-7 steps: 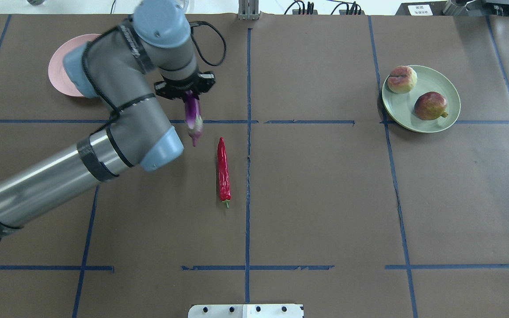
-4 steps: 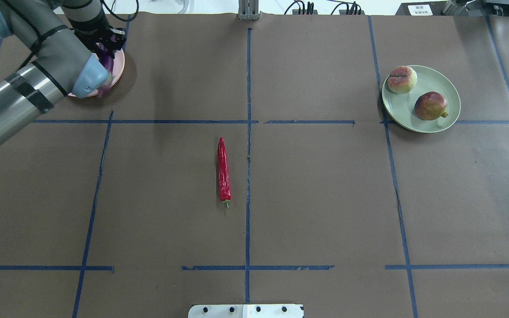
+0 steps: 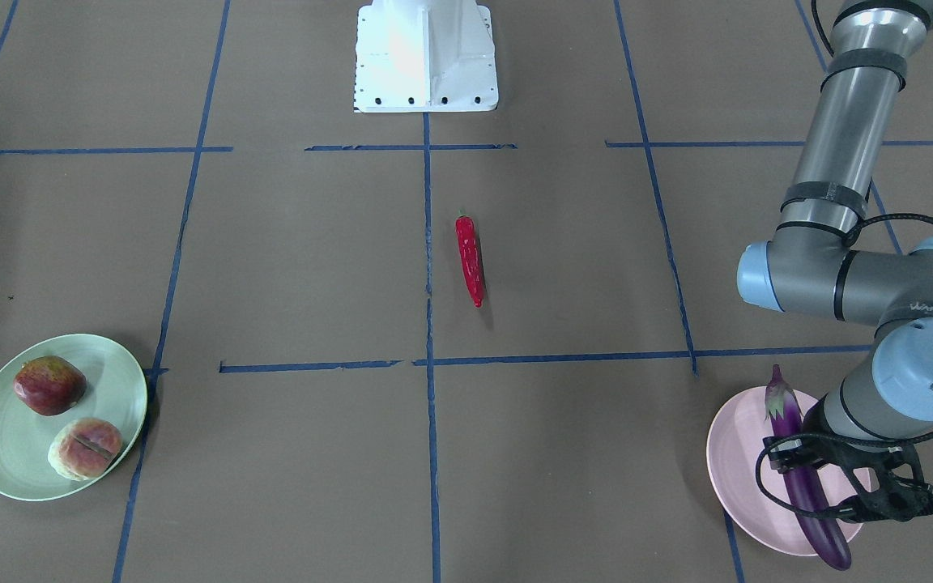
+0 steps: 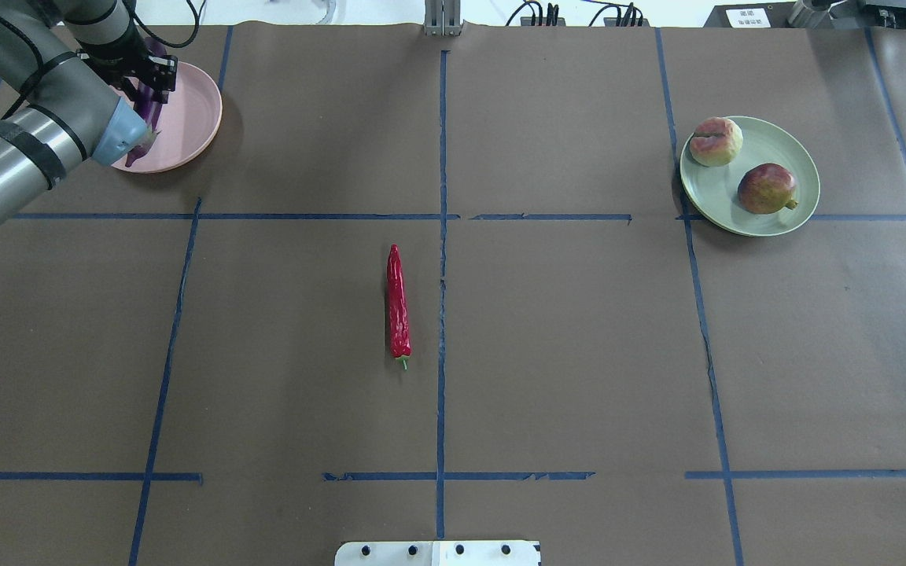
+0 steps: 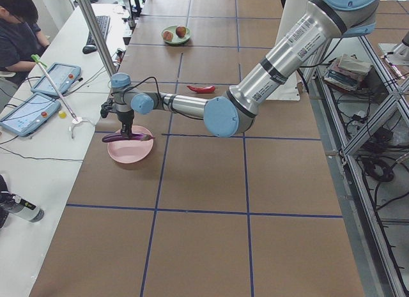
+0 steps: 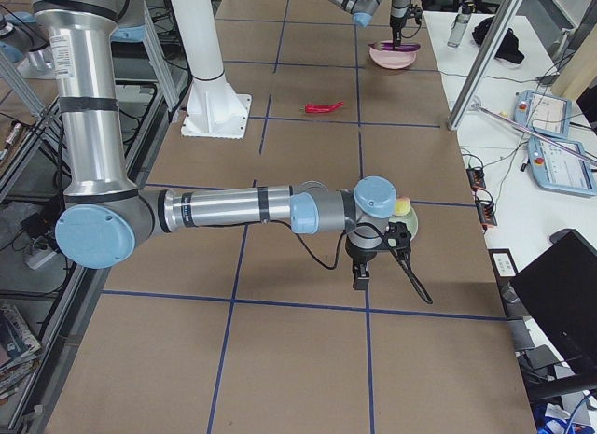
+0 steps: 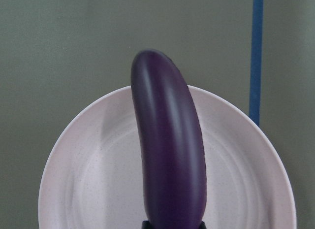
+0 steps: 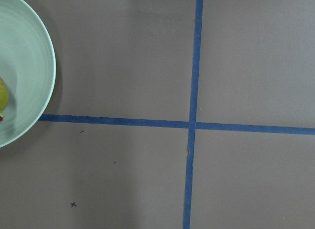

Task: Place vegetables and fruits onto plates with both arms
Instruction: 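Carry the eggplant with the left gripper onto the pink plate and release, then move the left gripper to the red chili pepper and grasp it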

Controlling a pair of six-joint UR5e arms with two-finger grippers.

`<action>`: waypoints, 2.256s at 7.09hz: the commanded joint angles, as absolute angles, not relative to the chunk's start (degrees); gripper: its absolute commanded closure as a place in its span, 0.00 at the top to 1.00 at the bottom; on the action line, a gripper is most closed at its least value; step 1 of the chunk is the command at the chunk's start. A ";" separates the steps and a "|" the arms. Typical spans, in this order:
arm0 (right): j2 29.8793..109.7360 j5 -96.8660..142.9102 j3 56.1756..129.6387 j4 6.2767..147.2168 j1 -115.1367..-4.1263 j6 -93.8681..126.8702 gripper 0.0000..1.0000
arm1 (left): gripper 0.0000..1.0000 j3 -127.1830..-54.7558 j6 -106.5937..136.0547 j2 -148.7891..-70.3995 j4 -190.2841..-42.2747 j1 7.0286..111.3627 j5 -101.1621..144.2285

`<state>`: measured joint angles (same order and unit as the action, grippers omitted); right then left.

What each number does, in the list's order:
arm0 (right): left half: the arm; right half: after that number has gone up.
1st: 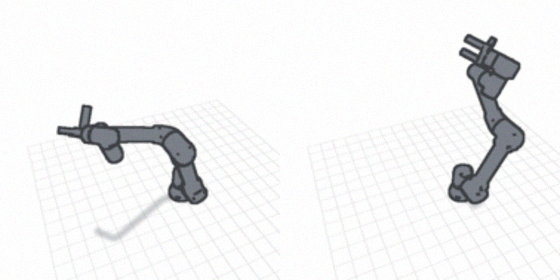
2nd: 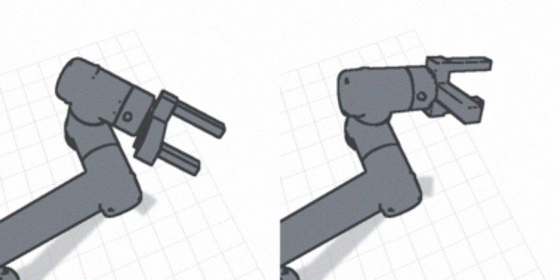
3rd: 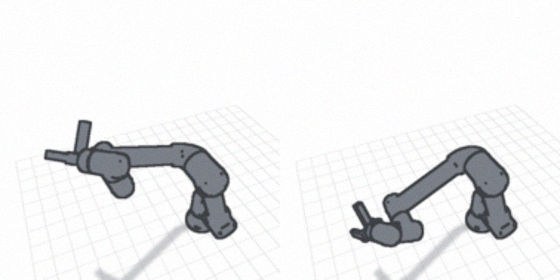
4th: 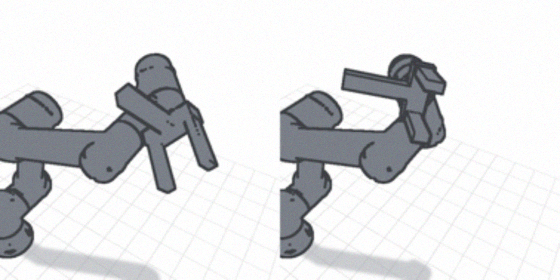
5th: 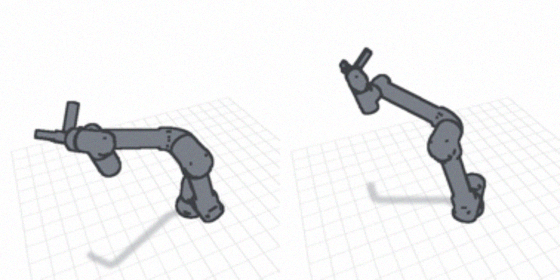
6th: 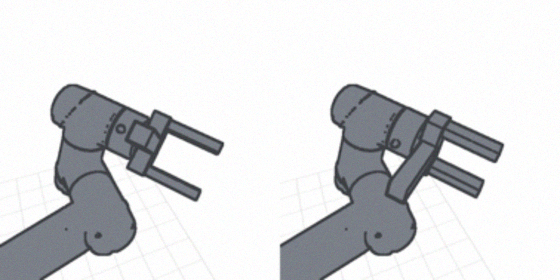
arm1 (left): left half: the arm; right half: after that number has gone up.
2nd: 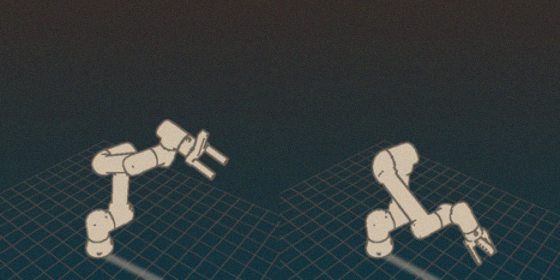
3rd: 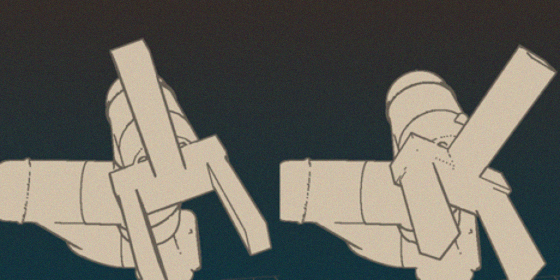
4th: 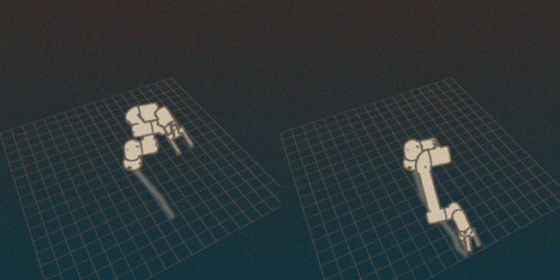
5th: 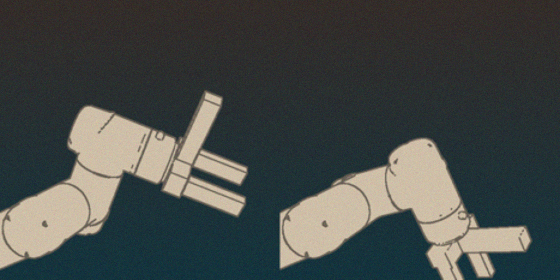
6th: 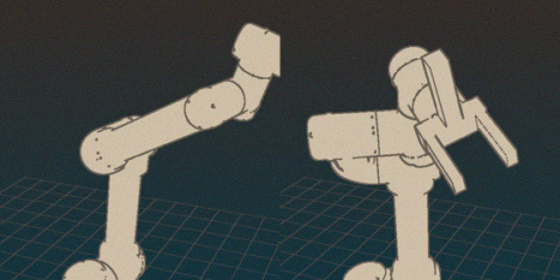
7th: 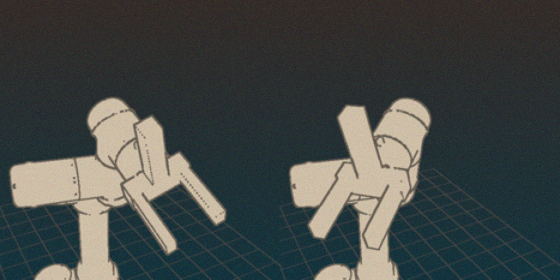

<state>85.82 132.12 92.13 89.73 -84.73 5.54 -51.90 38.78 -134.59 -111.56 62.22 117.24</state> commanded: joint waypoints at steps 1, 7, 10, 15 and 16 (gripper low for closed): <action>85.78 132.27 92.28 89.74 -84.73 5.54 1.00 | 1.00 -57.26 38.58 -133.08 -112.33 62.49 119.87; 85.78 132.54 92.29 89.74 -84.73 5.54 1.00 | 1.00 -86.84 70.10 -128.12 -98.97 36.97 110.07; 85.78 132.54 92.11 89.74 -84.64 5.54 1.00 | 0.99 -87.80 77.50 -131.21 -95.83 30.52 106.53; 85.61 132.54 92.11 89.74 -84.02 6.24 1.00 | 0.84 -87.37 77.87 -132.10 -95.45 24.09 104.85; 85.52 132.54 92.02 89.74 -83.94 6.24 1.00 | 0.37 -87.62 77.96 -132.01 -95.36 24.17 104.94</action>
